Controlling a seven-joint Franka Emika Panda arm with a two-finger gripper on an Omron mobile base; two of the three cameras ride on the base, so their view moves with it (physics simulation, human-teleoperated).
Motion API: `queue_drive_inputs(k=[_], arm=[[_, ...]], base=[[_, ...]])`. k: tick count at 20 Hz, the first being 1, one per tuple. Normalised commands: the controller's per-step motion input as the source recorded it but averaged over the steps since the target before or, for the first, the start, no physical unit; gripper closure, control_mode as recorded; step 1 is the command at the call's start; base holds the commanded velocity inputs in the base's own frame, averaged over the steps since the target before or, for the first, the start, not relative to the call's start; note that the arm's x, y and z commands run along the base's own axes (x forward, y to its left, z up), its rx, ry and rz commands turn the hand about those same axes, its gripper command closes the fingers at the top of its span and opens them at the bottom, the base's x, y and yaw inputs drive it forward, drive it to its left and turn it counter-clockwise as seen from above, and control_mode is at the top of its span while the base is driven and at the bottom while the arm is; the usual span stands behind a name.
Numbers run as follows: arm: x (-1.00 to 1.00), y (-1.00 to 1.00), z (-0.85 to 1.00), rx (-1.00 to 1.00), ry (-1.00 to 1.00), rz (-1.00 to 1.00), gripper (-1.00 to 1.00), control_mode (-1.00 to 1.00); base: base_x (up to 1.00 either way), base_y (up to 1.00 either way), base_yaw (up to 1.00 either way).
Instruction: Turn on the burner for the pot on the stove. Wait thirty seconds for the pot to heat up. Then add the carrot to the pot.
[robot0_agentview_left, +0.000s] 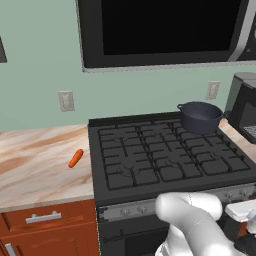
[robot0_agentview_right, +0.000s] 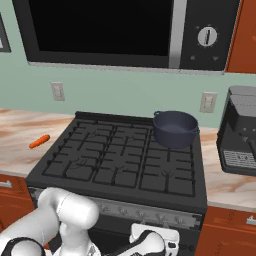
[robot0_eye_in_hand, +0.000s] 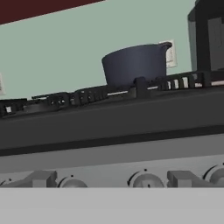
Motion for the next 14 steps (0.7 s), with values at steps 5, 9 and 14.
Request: queue_drive_inputs(k=[5,9,14], arm=[[0.17,-0.19,0.0,0.0,-0.01,-0.01,-1.0,-1.0],[0.16,-0.08,-0.03,0.0,0.0,0.0,-1.0,-1.0],[0.14,-0.03,-0.12,0.0,0.0,0.0,-1.0,-1.0]], base=[[0.0,0.0,0.0],[0.0,0.0,0.0],[0.0,0.0,0.0]])
